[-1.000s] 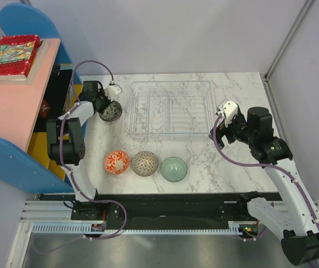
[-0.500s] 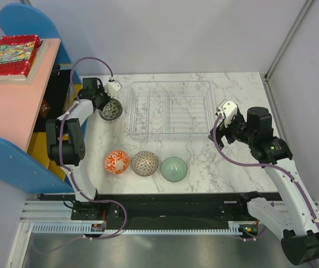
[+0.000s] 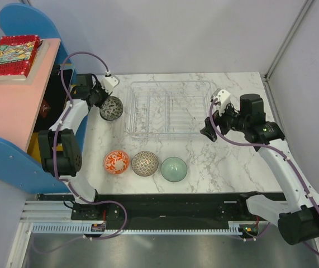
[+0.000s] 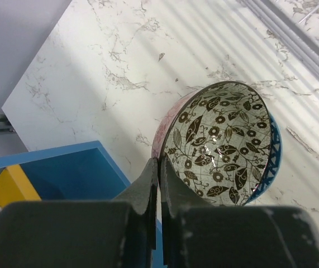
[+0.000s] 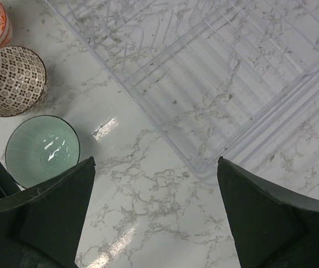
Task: Load the bowls into the dish rack
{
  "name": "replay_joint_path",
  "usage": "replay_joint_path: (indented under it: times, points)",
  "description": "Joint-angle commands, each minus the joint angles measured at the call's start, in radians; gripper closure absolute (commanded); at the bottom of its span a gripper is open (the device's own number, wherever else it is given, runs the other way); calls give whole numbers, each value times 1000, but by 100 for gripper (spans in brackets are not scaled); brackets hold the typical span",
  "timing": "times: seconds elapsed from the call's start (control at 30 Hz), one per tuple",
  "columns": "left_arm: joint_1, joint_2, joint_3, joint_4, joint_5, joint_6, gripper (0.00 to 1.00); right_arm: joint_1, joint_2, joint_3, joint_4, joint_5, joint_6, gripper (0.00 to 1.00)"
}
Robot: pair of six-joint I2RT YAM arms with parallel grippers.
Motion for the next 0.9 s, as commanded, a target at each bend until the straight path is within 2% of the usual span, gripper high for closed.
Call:
replay_joint_path:
  times: [0.0,0.4,0.87]
  points:
    - [-2,-92,9,-6,67,-56,98,4,50,121,54,-50,80,2]
    - [6,-58,37,-9,48,-84,98,4,82,141,113,-90,146,2]
    - [-5,-161,156,-89,137,-150,98,4,171,184,219,-151,279,2]
